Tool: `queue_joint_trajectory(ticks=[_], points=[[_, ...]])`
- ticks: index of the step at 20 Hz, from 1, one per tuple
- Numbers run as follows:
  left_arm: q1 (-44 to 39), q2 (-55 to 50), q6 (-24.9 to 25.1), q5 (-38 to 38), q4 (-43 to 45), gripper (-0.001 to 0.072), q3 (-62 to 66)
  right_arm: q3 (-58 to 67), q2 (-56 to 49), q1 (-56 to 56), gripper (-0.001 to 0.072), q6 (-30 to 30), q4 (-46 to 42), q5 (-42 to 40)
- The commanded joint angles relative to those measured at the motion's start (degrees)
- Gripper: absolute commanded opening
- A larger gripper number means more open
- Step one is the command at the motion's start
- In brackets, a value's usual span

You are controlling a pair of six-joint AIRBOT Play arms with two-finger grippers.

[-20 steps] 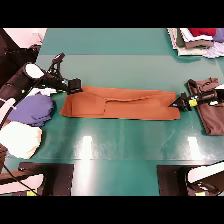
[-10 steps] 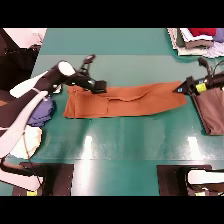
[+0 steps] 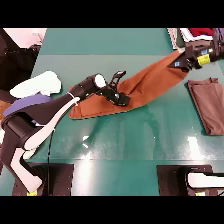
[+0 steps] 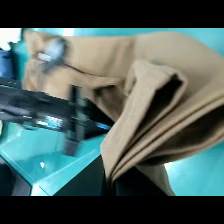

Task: Fold the shirts.

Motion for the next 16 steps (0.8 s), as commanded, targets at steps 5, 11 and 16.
queue_joint_trajectory(ticks=[5, 11, 16], points=[[-2.0, -1.3, -0.8, 4.0, -1.3, 0.0028, 0.4, 10.4, -4.8, 9.0, 0.0014, 3.0, 0.1, 1.2], [0.5, 1.0, -0.7, 0.2, 1.0, 0.0027, 0.5, 10.4, -5.2, 15.2, 0.0014, 2.3, 0.0, -3.0], [9.3, 11.1, -0.6, -6.6, 10.8, 0.0027, 0.5, 10.4, -5.4, 20.1, 0.0014, 2.3, 0.0, -8.3]])
